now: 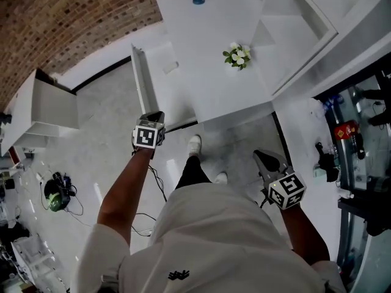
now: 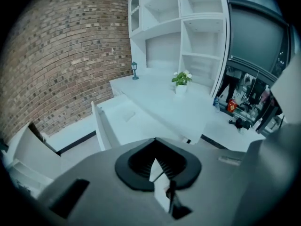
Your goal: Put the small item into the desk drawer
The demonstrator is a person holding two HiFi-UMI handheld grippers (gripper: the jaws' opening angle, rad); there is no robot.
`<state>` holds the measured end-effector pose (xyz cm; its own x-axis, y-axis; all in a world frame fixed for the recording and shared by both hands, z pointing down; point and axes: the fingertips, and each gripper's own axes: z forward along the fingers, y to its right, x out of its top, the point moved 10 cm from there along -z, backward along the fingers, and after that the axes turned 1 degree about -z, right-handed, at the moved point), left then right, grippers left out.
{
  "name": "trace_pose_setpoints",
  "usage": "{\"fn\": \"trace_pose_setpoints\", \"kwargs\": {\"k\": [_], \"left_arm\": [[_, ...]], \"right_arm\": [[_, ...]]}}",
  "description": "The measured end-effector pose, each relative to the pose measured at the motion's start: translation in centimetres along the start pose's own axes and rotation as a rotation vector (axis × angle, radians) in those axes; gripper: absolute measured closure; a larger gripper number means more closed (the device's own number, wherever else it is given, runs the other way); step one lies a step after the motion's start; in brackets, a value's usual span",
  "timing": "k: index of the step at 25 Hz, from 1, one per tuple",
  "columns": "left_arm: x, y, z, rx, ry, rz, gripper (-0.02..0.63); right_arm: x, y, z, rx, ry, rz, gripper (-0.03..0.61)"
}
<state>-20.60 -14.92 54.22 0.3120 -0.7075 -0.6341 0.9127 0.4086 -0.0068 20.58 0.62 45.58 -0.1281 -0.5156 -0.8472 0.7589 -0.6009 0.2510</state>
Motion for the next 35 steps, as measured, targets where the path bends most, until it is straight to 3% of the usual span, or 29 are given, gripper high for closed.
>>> {"fn": "trace_pose_setpoints", "kwargs": {"k": [6,13,20,35], "left_arm": [[-2.3,6.6,-5.4,-0.139,0.105,-0.122,0.606],[-3.9,12.4,-9.6,-0.261,0.165,-0.12,0.606],[-4.7,16.4,-13.7,-0.359,0.208,-0.176,0.607],[-6.3,19.4,-16.2,-0.412,0.23,-0.144,0.606]], "right_arm": [[-2.4,-1.0,-2.3,0.04,-0.012,-0.004,0.565],[-3.7,-2.0,-3.8,0.095,-0.007,-0.029,0.565],[-3.3,-3.8,-3.6,0.161,0.006,-0.063,0.565],[-2.4,-5.8,-2.5,0.214,0.011,-0.103,0.566]]}}
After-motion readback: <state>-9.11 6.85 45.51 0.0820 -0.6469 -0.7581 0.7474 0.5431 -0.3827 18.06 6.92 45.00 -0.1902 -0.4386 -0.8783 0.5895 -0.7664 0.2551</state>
